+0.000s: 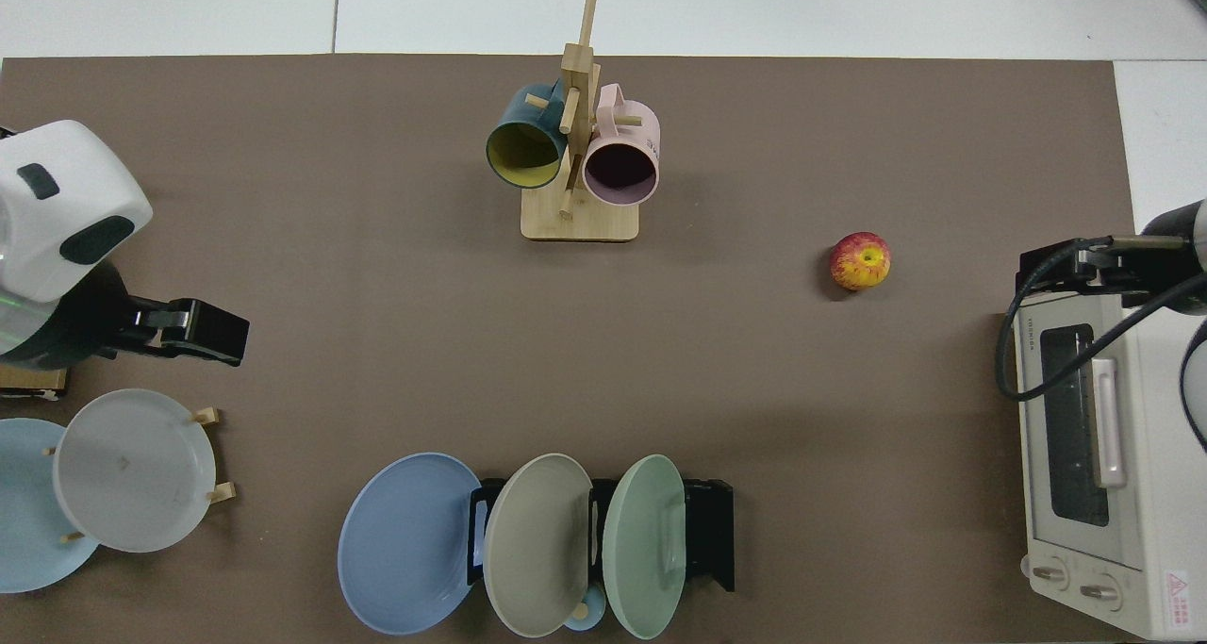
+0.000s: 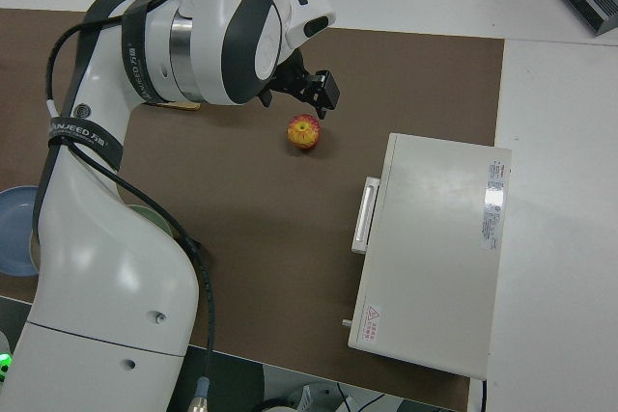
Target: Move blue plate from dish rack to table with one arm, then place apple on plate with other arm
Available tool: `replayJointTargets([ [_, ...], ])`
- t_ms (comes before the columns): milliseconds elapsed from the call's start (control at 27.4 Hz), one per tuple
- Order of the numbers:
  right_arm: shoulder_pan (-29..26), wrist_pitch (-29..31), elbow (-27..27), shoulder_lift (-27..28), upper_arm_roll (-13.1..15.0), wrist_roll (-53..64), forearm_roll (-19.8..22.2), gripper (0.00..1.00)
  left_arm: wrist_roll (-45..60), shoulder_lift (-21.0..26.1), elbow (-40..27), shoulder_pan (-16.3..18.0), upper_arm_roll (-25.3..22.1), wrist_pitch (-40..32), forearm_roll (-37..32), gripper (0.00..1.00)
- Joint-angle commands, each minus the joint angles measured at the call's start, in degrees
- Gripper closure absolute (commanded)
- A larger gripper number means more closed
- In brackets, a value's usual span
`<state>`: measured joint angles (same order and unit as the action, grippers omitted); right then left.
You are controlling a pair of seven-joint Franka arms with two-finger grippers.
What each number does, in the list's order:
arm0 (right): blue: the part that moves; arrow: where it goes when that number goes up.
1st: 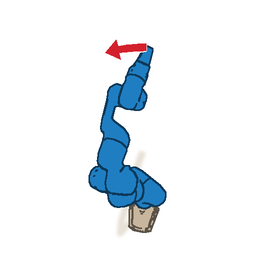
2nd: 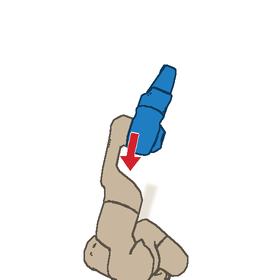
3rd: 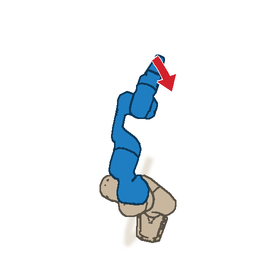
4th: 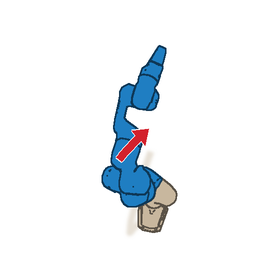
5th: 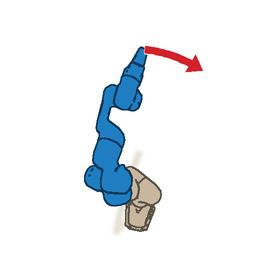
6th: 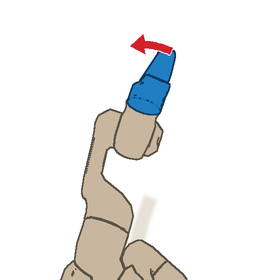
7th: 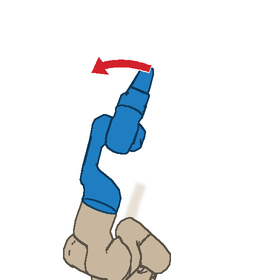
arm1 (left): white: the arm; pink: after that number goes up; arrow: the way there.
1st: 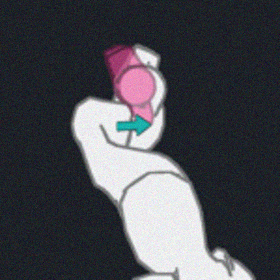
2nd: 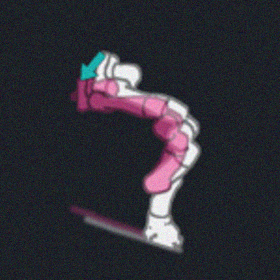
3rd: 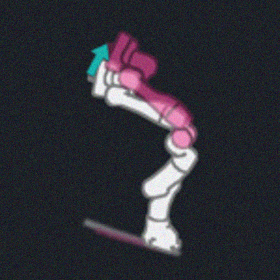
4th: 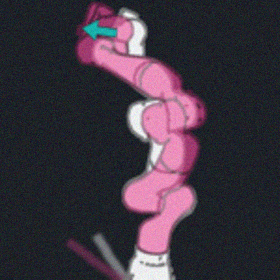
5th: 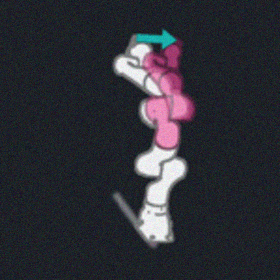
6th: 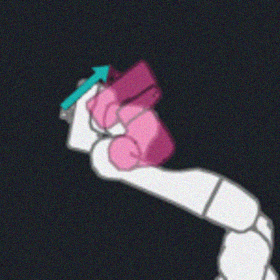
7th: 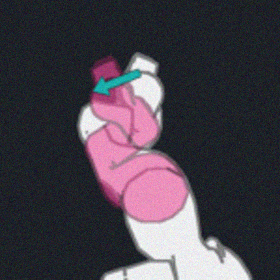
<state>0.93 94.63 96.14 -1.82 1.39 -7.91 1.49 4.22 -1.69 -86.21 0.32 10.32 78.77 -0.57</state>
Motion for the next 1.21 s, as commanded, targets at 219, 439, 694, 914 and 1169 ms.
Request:
replayJointTargets([
  [219,-1.02,0.21,1.59,-1.52,-0.68,-0.26,-0.26,0.00,-0.35,-2.09,-2.74,0.12,-0.47,1.48,0.66,0.00],
  [439,-1.02,0.47,1.59,-1.43,-0.68,-0.26,-0.26,0.00,-0.18,-2.09,-2.65,0.12,-0.38,1.48,0.66,0.00],
  [694,-1.02,0.82,1.59,-1.34,-0.68,-0.26,-0.26,0.00,-0.53,-2.09,-2.82,0.03,-0.38,1.48,0.83,0.00],
  [914,-1.02,0.82,1.59,-1.34,-0.68,-0.26,-0.26,0.00,-0.53,-2.18,-3.17,0.12,-0.47,1.48,1.71,0.00],
  [1169,-0.84,-0.14,1.59,-1.43,-0.77,-0.26,-0.35,0.00,-0.62,-4.99,-7.92,0.03,-0.47,2.97,2.50,0.00],
])
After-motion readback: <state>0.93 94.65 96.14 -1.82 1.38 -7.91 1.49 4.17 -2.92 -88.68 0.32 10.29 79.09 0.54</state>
